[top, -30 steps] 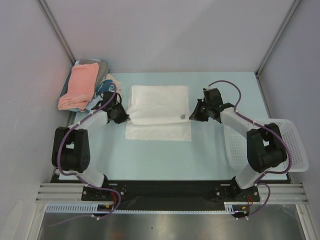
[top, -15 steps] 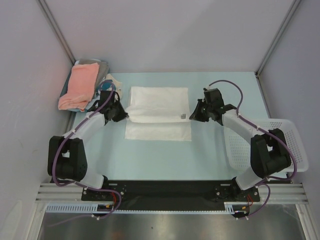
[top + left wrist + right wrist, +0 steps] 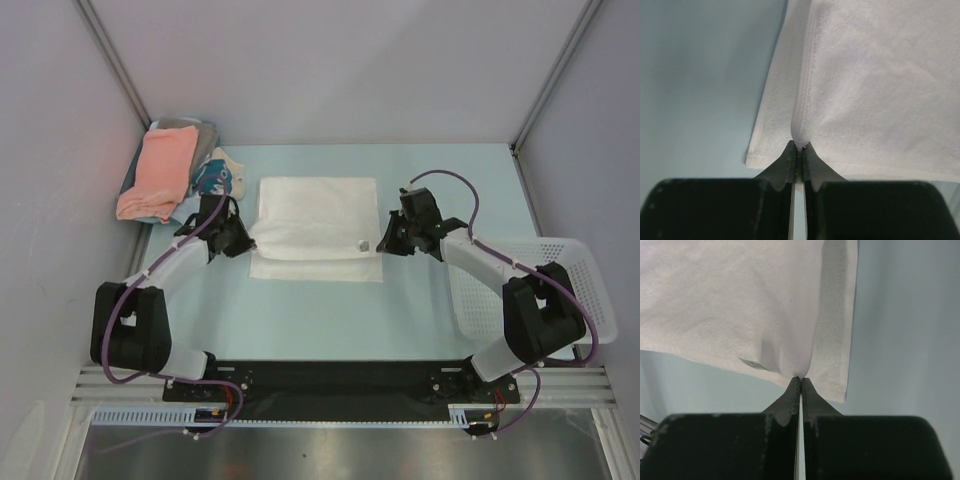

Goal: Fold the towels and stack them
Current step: Fold the towel

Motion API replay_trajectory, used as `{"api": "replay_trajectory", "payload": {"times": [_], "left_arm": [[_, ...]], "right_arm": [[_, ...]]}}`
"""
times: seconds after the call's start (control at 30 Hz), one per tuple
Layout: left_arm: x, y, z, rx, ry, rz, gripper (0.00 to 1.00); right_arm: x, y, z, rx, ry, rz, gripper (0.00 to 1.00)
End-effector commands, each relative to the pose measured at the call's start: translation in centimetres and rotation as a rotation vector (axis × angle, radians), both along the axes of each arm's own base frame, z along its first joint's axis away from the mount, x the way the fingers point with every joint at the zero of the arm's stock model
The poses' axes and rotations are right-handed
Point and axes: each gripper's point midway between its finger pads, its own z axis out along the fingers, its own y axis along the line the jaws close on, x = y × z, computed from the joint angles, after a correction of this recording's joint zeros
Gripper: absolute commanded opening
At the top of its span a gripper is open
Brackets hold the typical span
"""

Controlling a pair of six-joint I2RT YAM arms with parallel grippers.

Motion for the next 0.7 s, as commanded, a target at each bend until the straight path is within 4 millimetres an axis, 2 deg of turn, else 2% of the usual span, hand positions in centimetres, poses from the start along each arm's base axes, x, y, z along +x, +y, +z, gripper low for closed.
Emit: {"api": "replay_trajectory", "payload": {"times": [0.0, 0.17, 0.3, 0.4, 0.53, 0.67], "left_arm": [[0.3, -0.1, 1.0, -0.008, -0.060, 0.011, 0.05], [-0.6, 0.0, -0.8, -0.001, -0.025, 0.015, 0.03], [-0.7, 0.1, -1.1, 0.007, -0.014, 0.012, 0.01], [-0.5, 0.2, -0.4, 0.014, -0.020, 0.011, 0.00], [0.2, 0.3, 2.1, 0.021, -0.065, 0.011, 0.00], [-0.2, 0.5, 3.6, 0.024, -0.093, 0.012, 0.00]], "right_arm": [[-0.5, -0.3, 0.4, -0.003, -0.026, -0.013, 0.00], [-1.2, -0.1, -1.1, -0.009, -0.002, -0.007, 0.00], [-1.0, -0.1, -1.2, -0.011, -0.001, -0.010, 0.00], [-0.7, -0.1, -0.2, -0.017, -0.015, -0.013, 0.00], [-0.3, -0.4, 1.8, -0.025, -0.054, -0.017, 0.00], [-0.8, -0.7, 3.0, -0.019, -0.075, -0.022, 0.00]]}}
